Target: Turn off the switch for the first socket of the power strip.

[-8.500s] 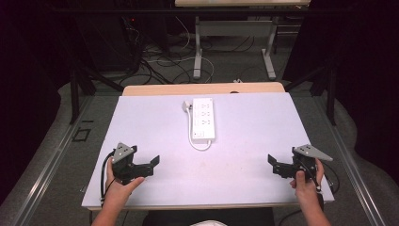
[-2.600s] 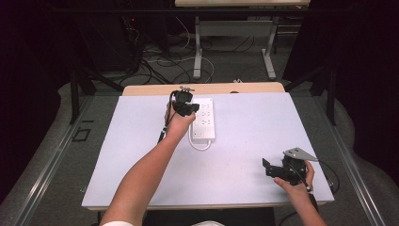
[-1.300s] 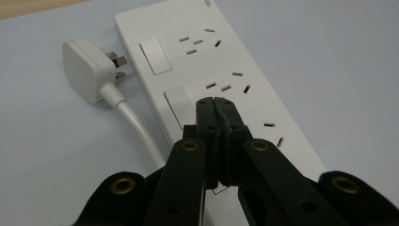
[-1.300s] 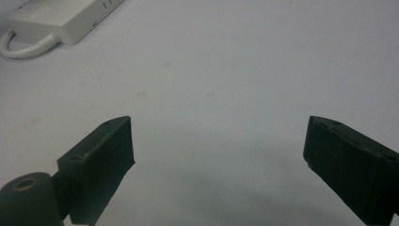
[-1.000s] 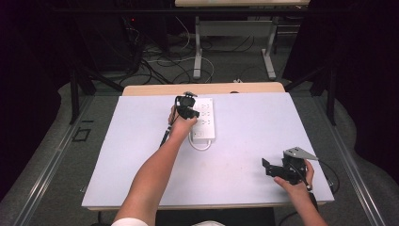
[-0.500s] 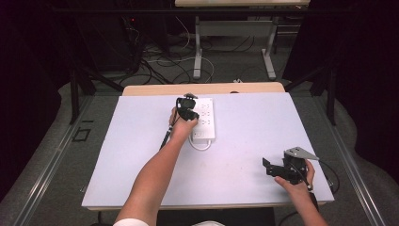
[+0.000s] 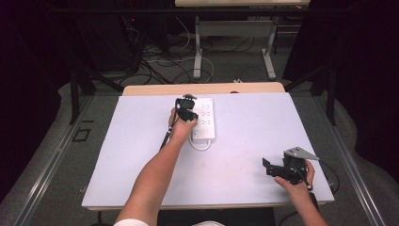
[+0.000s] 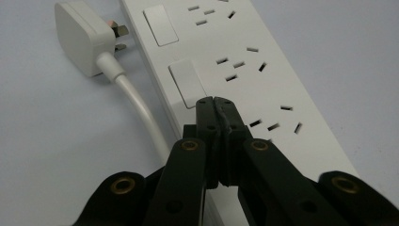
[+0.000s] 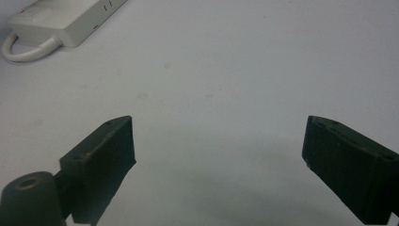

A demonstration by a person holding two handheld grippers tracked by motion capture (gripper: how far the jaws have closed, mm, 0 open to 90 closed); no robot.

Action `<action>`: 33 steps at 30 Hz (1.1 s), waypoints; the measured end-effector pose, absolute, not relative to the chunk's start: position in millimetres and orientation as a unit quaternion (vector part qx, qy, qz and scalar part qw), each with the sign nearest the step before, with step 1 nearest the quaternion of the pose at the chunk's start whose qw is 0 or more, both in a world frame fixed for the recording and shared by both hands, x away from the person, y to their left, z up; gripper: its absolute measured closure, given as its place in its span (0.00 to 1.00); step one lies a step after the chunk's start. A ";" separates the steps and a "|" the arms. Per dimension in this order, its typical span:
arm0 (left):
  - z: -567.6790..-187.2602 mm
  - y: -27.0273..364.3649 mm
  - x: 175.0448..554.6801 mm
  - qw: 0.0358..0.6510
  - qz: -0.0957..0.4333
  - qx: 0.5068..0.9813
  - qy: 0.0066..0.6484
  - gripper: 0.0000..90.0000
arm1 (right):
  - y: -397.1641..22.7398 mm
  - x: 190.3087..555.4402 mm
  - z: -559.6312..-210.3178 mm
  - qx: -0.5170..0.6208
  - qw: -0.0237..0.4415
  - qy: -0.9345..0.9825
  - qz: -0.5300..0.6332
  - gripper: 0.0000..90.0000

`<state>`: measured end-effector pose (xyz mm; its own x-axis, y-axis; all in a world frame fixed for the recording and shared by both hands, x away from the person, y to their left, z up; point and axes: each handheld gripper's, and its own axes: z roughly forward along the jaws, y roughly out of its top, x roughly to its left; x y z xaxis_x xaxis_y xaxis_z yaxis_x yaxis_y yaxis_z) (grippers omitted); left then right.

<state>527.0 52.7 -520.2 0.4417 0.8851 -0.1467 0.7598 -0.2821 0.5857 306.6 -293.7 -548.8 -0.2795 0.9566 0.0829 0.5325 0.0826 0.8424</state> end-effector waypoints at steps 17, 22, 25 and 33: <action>-520.2 52.7 527.1 0.300 0.103 0.794 0.518 1.00 | -293.9 306.0 -548.5 0.539 0.260 0.689 0.408 0.10; -520.6 53.0 527.2 0.302 0.103 0.793 0.519 1.00 | -293.7 306.0 -548.5 0.540 0.260 0.689 0.408 0.10; -520.9 52.8 527.1 0.303 0.103 0.792 0.520 1.00 | -293.9 306.0 -548.5 0.540 0.259 0.689 0.409 0.10; -523.2 52.3 526.2 0.300 0.109 0.791 0.521 1.00 | -294.1 305.9 -548.5 0.540 0.264 0.686 0.410 0.10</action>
